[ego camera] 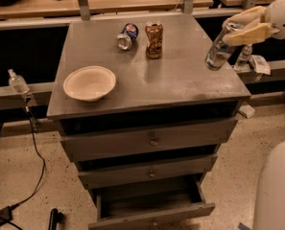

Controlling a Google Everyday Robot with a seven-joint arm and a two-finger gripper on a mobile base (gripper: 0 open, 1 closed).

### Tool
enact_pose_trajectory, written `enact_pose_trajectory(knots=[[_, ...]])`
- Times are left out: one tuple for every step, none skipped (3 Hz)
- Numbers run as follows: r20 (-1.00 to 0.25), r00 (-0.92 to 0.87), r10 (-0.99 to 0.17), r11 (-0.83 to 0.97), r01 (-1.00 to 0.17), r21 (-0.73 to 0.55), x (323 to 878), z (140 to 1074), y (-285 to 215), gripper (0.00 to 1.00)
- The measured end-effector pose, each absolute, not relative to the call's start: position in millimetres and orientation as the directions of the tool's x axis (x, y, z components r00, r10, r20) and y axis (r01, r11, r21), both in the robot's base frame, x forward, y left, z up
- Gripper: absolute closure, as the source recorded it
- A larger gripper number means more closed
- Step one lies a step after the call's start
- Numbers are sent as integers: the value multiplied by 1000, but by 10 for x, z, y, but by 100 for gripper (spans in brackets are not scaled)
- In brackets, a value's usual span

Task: Pick redbull can from bottom drawer and place on counter

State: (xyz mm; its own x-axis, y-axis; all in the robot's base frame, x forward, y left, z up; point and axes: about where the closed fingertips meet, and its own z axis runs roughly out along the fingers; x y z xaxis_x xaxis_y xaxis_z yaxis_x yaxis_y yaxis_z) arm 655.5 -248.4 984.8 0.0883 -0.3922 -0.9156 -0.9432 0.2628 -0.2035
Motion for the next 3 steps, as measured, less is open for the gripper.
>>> enact_pose_trajectory(knots=[[-874,109,-474,171,-962,-213,6529,9770,-2202,100],[-843,126,-523,103,-972,-210,6543,9642,-1988,100],[-813,137,-566,39,-981,-192,6528,9487,-1773,79]])
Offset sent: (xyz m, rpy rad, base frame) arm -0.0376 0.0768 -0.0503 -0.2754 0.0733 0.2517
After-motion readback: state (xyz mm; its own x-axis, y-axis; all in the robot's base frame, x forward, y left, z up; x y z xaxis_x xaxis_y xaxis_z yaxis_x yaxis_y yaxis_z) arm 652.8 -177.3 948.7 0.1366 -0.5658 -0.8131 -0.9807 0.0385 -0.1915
